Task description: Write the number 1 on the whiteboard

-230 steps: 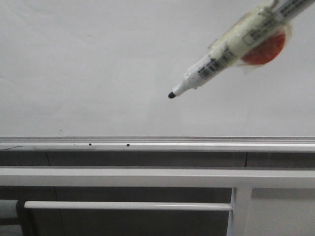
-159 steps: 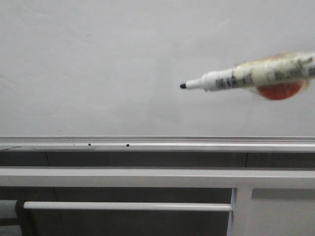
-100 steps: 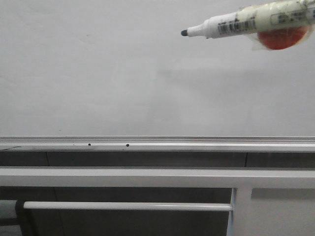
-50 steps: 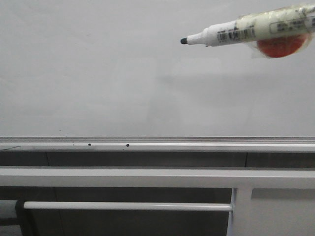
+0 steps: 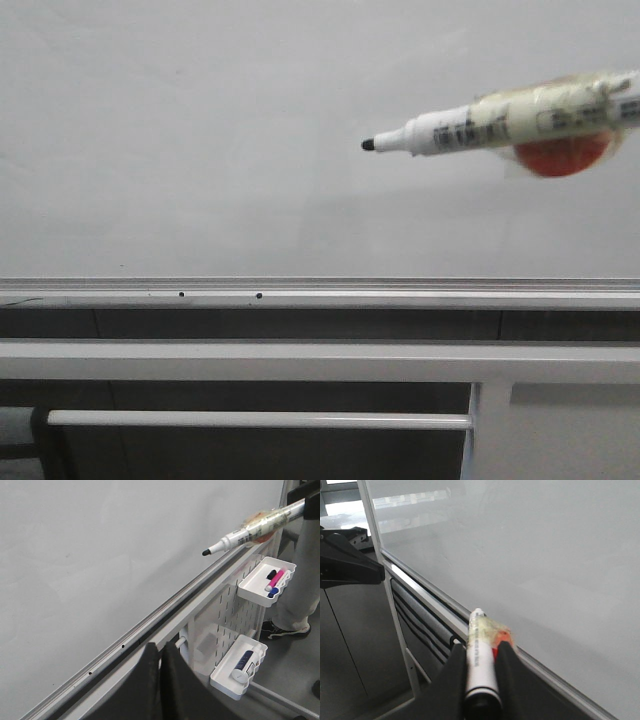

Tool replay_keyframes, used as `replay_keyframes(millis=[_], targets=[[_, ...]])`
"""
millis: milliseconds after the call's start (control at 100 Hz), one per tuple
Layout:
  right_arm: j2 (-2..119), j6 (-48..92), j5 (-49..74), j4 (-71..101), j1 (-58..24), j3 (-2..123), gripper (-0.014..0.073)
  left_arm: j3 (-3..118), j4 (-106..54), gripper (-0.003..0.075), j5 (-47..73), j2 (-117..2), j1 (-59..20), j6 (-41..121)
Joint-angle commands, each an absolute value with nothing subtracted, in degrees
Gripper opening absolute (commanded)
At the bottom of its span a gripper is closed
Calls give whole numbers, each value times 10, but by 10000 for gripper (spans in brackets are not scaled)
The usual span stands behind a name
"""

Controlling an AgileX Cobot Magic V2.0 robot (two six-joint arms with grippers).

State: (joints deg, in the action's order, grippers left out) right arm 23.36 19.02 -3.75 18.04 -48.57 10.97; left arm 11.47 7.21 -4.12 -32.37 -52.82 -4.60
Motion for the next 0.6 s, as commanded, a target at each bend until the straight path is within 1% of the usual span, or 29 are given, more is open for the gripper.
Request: replay_keyframes(millis=[0,330,590], targets=[[271,193,-80,187,-483,125,-64,130,66,-20,-86,-324,-527,-52],[392,198,-157,187,-483,159,-64,130,66,-20,-86,-324,-527,-52],[401,223,-181,187,-483,177,-63,130,65,-20,-83,-324,-527,-52]])
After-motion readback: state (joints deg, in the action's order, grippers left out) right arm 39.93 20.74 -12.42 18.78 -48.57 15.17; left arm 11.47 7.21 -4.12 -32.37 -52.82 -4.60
